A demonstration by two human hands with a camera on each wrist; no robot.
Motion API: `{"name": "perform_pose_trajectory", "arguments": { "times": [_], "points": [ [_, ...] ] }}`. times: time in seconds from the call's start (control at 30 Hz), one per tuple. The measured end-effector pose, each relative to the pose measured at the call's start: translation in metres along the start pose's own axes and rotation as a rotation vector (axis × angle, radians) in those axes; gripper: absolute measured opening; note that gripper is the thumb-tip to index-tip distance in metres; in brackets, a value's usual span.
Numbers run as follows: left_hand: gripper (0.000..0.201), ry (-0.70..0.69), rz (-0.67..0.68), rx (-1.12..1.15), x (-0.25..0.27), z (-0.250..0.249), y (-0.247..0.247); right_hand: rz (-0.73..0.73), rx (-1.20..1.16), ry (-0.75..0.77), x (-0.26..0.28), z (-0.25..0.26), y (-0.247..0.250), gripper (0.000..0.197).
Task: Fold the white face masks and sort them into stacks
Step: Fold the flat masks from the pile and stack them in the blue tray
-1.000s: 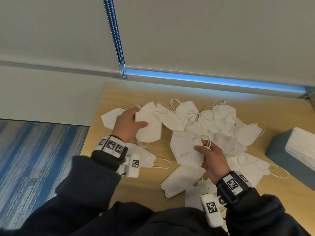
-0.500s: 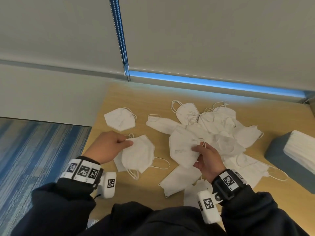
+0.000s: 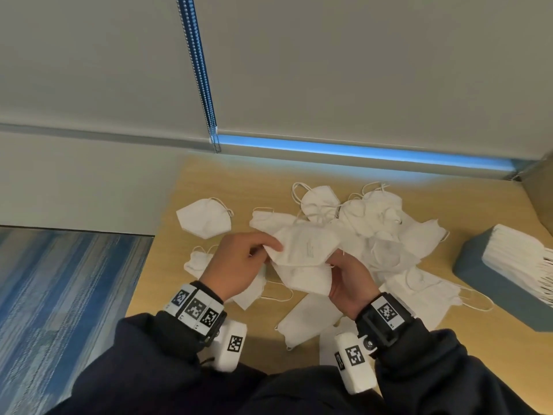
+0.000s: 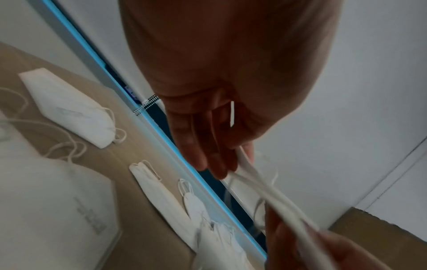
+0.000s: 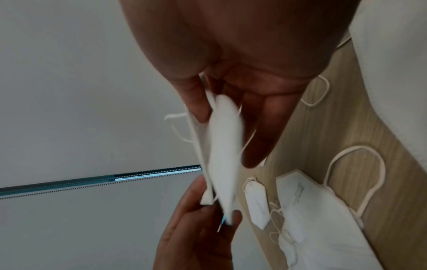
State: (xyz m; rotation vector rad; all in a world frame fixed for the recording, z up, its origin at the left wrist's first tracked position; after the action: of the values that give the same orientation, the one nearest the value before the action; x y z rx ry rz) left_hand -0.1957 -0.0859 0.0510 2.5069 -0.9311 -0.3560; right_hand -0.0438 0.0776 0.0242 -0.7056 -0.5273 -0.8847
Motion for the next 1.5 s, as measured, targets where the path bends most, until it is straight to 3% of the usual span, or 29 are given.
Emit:
{"name": "perform_pose_trajectory", "arguments": {
  "times": [0.1,0.17,0.23,0.33,0.4,0.53,0.67,0.8,0.9,1.0,1.07,1.2,1.27,1.33,1.4,1.5],
  "points": [
    [0.045,0.073,0.021,0.043,-0.003,0.004,0.012,0.004,0.067,0.013,0.003,-0.002,0.006,0.046],
    [0.029,0.072,0.003,0.068,-0.006,0.003,0.020,0.026,0.103,0.015,0.004,-0.005,0.006,0.052],
    [0.017,0.059,-0.004,0.110,-0.010,-0.001,0.028,0.066,0.116,0.020,0.006,-0.006,0.005,0.046],
    [0.045,0.047,0.119,0.234,-0.014,-0.014,0.038,0.072,0.069,0.032,0.008,-0.008,0.004,0.026],
    [0.050,0.039,0.208,0.239,-0.017,-0.019,0.044,0.080,0.033,0.030,0.007,-0.009,0.005,0.030],
    [0.018,-0.037,0.214,0.044,-0.023,-0.012,0.041,0.146,0.070,0.045,0.011,-0.006,0.006,0.046],
    [0.021,-0.078,0.210,0.058,-0.019,-0.005,0.023,0.242,0.099,0.069,0.012,-0.009,0.005,0.067],
    [0.026,0.086,0.219,0.131,-0.016,-0.003,0.015,0.228,0.047,0.080,0.019,-0.005,0.004,0.032],
    [0.042,0.105,0.228,0.189,-0.013,0.001,0.016,0.122,-0.022,0.114,0.014,-0.001,0.017,0.033],
    [0.044,0.102,0.230,0.171,-0.009,0.004,0.016,0.020,-0.177,0.055,0.010,0.004,0.029,0.028],
    [0.044,0.064,0.235,0.120,-0.006,0.003,0.012,0.057,-0.030,0.120,0.012,0.007,0.031,0.030],
    [0.043,-0.020,0.230,0.028,-0.005,0.002,0.002,0.041,0.729,0.375,0.012,0.007,0.039,0.034],
    [0.045,-0.057,0.240,0.002,-0.004,0.000,-0.004,0.073,0.846,0.400,0.013,0.011,0.045,0.023],
    [0.048,-0.104,0.261,-0.060,-0.002,-0.001,-0.011,0.021,0.756,0.382,0.018,0.020,0.054,0.018],
    [0.049,-0.098,0.270,-0.079,0.000,0.001,-0.017,-0.061,0.548,0.321,0.022,0.034,0.066,0.029],
    [0.054,-0.032,0.250,-0.024,-0.001,0.000,-0.033,0.039,0.019,0.051,0.031,0.057,0.085,0.034]
  ]
}}
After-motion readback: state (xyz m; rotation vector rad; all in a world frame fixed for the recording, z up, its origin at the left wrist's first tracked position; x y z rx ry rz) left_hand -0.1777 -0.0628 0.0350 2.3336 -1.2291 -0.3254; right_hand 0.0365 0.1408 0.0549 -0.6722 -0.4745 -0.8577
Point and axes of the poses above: each hand's wrist, its own x-axis away from the middle knuckle, its own y-axis out of the back of the hand, z = x × y, the point moved 1 cm from there along -x, towards the middle knuckle, and after that the axes turned 12 degrees about -z, right-handed, at the moved point
